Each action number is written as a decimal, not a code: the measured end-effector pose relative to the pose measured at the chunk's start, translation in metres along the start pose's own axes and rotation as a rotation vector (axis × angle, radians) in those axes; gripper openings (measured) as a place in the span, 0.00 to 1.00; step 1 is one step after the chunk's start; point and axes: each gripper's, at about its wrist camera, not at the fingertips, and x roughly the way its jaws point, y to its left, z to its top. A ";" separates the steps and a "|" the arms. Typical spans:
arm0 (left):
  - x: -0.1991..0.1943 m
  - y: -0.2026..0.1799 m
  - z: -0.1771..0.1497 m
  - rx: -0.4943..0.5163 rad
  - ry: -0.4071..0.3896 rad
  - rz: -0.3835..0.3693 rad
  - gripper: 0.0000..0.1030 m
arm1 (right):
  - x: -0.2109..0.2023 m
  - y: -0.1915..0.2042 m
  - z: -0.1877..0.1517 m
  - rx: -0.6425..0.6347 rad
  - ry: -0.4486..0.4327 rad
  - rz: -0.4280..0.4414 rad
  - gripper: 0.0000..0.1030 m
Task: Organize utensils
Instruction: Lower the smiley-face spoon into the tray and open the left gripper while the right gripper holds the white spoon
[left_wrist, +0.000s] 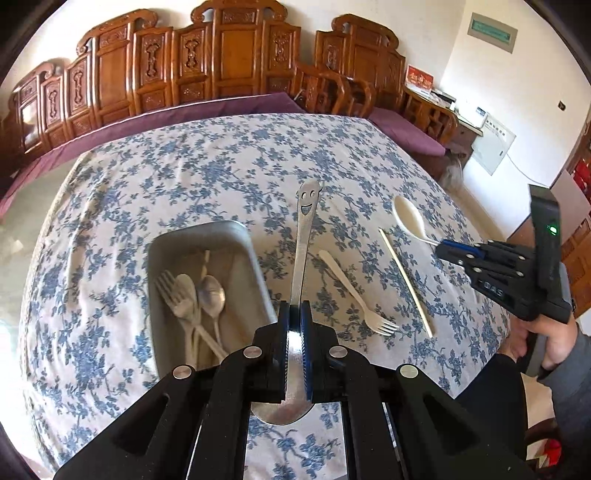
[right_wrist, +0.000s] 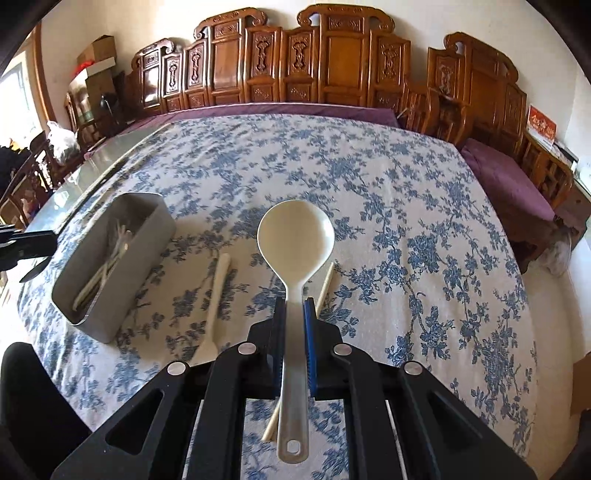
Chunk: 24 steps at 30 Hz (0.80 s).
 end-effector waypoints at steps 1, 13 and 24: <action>-0.001 0.003 -0.001 -0.003 -0.001 0.003 0.05 | -0.002 0.003 0.000 0.001 -0.002 0.002 0.11; 0.022 0.042 -0.007 -0.068 0.044 0.061 0.05 | -0.002 0.035 0.003 -0.012 -0.005 0.087 0.11; 0.069 0.058 -0.006 -0.114 0.121 0.096 0.05 | 0.004 0.032 -0.009 -0.001 0.008 0.128 0.11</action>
